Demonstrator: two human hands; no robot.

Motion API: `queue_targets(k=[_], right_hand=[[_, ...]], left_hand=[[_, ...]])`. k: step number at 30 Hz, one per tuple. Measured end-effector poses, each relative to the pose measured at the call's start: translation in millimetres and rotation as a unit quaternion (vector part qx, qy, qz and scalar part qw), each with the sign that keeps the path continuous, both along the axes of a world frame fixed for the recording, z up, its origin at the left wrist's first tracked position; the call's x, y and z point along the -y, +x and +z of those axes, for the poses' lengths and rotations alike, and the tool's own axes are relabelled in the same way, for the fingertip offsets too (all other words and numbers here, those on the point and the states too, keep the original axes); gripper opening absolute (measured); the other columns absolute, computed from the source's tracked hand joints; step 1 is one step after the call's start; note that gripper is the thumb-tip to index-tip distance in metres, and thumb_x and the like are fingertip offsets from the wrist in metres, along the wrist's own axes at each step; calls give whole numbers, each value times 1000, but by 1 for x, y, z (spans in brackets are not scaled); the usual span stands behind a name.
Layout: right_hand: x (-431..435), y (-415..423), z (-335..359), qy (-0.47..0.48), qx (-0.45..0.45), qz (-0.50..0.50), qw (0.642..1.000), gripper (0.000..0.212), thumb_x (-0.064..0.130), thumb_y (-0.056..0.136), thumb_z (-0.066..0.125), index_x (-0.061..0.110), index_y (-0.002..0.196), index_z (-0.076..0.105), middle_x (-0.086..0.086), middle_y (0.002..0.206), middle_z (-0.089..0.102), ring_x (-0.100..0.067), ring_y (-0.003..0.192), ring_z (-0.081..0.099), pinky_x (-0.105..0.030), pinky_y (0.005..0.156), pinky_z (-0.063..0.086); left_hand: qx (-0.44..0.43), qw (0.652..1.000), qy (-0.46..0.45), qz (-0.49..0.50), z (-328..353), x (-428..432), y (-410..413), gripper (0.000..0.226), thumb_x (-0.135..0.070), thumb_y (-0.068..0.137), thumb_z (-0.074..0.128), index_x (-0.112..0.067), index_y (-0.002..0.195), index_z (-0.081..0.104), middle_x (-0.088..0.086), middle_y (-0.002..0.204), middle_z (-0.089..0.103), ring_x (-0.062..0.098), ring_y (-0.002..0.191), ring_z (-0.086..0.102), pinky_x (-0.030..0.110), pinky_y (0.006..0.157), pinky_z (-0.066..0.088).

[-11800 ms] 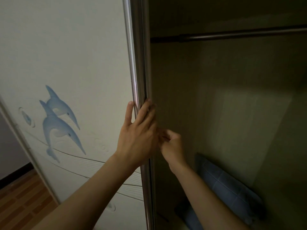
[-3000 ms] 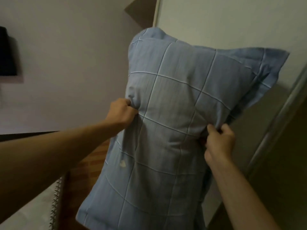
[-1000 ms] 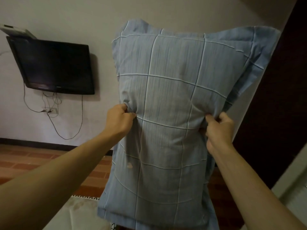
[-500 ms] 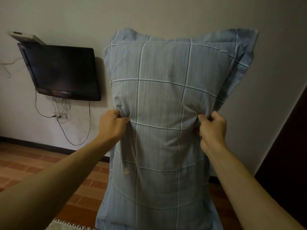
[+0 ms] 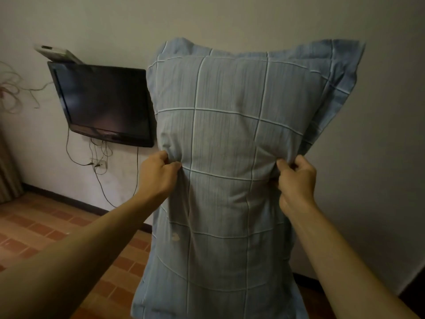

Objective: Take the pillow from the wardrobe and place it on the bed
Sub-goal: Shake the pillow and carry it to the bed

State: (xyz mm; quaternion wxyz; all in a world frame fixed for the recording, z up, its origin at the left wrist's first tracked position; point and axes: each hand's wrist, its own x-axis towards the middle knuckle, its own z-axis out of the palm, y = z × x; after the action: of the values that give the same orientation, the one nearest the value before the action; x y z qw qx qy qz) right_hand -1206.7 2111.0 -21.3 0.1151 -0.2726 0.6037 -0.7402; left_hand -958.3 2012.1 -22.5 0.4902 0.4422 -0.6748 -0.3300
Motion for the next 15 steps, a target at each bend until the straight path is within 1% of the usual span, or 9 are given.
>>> queue_targets(k=[3, 5, 8, 12, 15], right_hand=[[50, -5, 2, 8, 2, 25, 1000, 35, 17, 91, 65, 23, 60, 49, -10, 78, 57, -30, 77, 59, -58, 84, 58], [84, -6, 6, 8, 2, 32, 999, 40, 16, 92, 65, 25, 57, 48, -8, 75, 54, -28, 75, 56, -63, 84, 56], [135, -6, 11, 14, 1, 48, 999, 36, 14, 92, 64, 22, 62, 47, -8, 77, 57, -27, 78, 59, -63, 84, 56], [199, 0, 13, 15, -1, 82, 997, 28, 15, 92, 65, 20, 67, 53, -11, 86, 64, -34, 88, 65, -59, 86, 57], [241, 5, 13, 12, -3, 103, 995, 23, 15, 92, 65, 18, 72, 55, -15, 91, 65, -39, 92, 65, -59, 84, 57]], left_hand=[[-12, 1000, 0, 13, -2, 49, -5, 23, -16, 92, 58, 6, 99, 61, 26, 99, 64, 38, 94, 62, 47, 85, 54], [-21, 999, 1, 24, -1, 81, -7, 24, -16, 92, 58, 6, 101, 62, 26, 101, 64, 39, 96, 62, 52, 88, 53], [-26, 999, 0, 47, 1, 123, -3, 23, -16, 91, 58, 4, 101, 63, 23, 102, 65, 37, 96, 62, 56, 89, 52], [-17, 997, -2, 76, 0, 168, 4, 21, -17, 92, 57, 3, 98, 62, 21, 101, 63, 36, 95, 62, 54, 89, 52], [-8, 994, 0, 112, -1, 198, 7, 18, -14, 91, 57, 3, 92, 61, 22, 95, 64, 37, 92, 62, 52, 86, 53]])
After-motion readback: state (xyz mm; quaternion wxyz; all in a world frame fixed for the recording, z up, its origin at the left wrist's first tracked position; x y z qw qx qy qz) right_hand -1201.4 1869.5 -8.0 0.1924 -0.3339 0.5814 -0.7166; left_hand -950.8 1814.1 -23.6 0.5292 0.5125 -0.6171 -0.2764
